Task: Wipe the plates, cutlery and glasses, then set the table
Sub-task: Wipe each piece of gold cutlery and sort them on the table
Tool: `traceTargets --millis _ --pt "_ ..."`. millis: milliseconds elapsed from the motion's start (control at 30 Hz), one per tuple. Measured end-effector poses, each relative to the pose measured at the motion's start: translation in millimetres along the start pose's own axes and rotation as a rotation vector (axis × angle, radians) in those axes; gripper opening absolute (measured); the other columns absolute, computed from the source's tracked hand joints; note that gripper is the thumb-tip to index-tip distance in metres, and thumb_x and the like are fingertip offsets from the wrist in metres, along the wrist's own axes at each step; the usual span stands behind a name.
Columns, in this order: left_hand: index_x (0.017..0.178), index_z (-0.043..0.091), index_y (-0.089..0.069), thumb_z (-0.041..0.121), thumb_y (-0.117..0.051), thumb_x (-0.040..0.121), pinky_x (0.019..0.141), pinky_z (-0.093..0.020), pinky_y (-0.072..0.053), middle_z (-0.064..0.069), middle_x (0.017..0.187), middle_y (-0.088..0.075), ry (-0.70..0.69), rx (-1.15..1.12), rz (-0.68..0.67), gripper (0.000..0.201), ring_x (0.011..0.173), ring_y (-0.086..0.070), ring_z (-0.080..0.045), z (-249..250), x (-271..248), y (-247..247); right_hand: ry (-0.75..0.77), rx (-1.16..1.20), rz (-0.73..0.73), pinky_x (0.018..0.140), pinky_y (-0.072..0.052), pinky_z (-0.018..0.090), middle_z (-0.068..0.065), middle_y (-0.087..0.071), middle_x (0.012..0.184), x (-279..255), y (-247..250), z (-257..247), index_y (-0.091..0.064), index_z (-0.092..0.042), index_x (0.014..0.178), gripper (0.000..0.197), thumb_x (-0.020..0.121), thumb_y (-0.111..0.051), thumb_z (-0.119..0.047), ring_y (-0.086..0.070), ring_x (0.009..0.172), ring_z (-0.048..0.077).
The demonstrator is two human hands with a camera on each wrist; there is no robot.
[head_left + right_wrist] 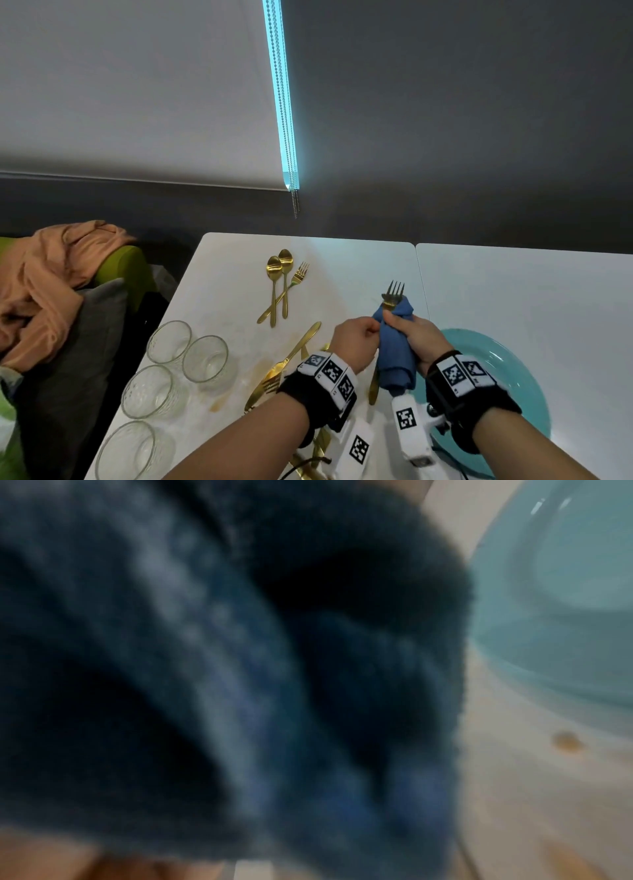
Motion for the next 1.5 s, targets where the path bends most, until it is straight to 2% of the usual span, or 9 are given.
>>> traceTargets --millis 333,467,533,633,700,833,967,1133,1500 --pt "0.084 0.025 -0.063 0.027 -0.057 0.091 0.053 -0.004 -0.035 0.015 0.07 -0.063 0.104 -0.164 -0.198 0.01 0.046 -0.05 0.016 -31 -24 -20 0.06 0.095 0.183 0.086 -0.05 0.046 0.02 -0.064 0.101 20 24 -37 -0.063 -0.004 0.086 0.023 0.081 -0.07 -0.026 -0.059 0.091 0.035" --pt "0.102 0.01 -0.068 0.018 -0.053 0.092 0.058 -0.007 -0.037 0.013 0.069 -0.062 0.098 -0.133 -0.094 0.02 0.057 -0.052 0.007 -29 -17 -16 0.098 0.047 0.085 0.077 -0.055 0.041 0.02 -0.07 0.089 16 5 -36 -0.066 0.001 0.088 0.021 0.081 -0.069 -0.018 -0.065 0.084 0.034" --pt "0.097 0.005 -0.068 0.012 -0.049 0.091 0.064 -0.019 -0.042 -0.002 0.077 -0.067 0.077 -0.111 0.007 0.021 0.067 -0.054 -0.01 -29 -14 -8 0.114 -0.058 -0.035 0.066 -0.054 0.032 0.014 -0.07 0.071 9 -10 -33 -0.064 0.002 0.076 0.01 0.084 -0.064 -0.005 -0.065 0.071 0.028" --pt "0.09 -0.003 -0.067 0.008 -0.047 0.09 0.067 -0.03 -0.045 -0.016 0.08 -0.066 0.072 -0.13 0.036 0.023 0.065 -0.051 -0.017 -28 -7 -6 0.12 -0.236 -0.071 0.071 -0.051 0.03 0.012 -0.066 0.075 6 -15 -28 -0.064 -0.004 0.075 0.007 0.082 -0.066 -0.004 -0.061 0.078 0.027" --pt "0.092 -0.002 -0.069 0.01 -0.049 0.092 0.069 -0.025 -0.044 -0.012 0.08 -0.066 0.096 -0.1 -0.064 0.023 0.062 -0.05 -0.009 -30 -3 -7 0.124 -0.331 -0.049 0.069 -0.049 0.026 0.007 -0.064 0.075 9 -9 -26 -0.064 -0.01 0.072 0.01 0.08 -0.069 -0.006 -0.06 0.076 0.022" --pt "0.098 0.018 -0.068 0.023 -0.05 0.093 0.093 -0.028 -0.048 -0.004 0.095 -0.069 0.183 -0.099 0.015 0.019 0.097 -0.062 -0.019 -40 20 27 0.118 -0.507 0.001 0.078 -0.05 0.033 0.011 -0.067 0.082 14 -2 -19 -0.064 -0.018 0.066 0.016 0.076 -0.074 -0.011 -0.062 0.084 0.026" --pt "0.101 0.017 -0.067 0.029 -0.055 0.092 0.093 -0.034 -0.048 -0.006 0.101 -0.07 0.171 -0.163 0.03 0.02 0.102 -0.062 -0.022 -35 42 32 0.115 -0.65 -0.049 0.063 -0.046 0.023 0.011 -0.065 0.088 16 -25 -12 -0.059 -0.02 0.067 0.018 0.077 -0.073 -0.017 -0.059 0.083 0.023" --pt "0.102 0.005 -0.068 0.019 -0.06 0.09 0.092 -0.03 -0.048 -0.013 0.107 -0.067 0.226 -0.351 0.037 0.02 0.097 -0.06 -0.021 -45 59 30 0.137 -0.816 -0.07 0.071 -0.042 0.024 0.011 -0.066 0.094 24 -41 -13 -0.063 -0.015 0.078 0.012 0.079 -0.071 -0.024 -0.057 0.084 0.02" --pt "0.119 0.005 -0.061 0.019 -0.049 0.096 0.085 -0.028 -0.045 -0.011 0.122 -0.063 0.384 -0.148 0.234 0.03 0.112 -0.059 -0.028 -88 119 110 0.08 -1.029 -0.036 0.077 -0.046 0.025 0.011 -0.069 0.104 39 -33 -15 -0.069 -0.008 0.098 0.032 0.077 -0.072 -0.032 -0.06 0.094 0.022"
Point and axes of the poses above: each hand's wrist, its own x-axis towards the middle knuckle, its own y-axis out of the back of the hand, z = x × y, the point moved 8 cm from there along x, towards the middle knuckle
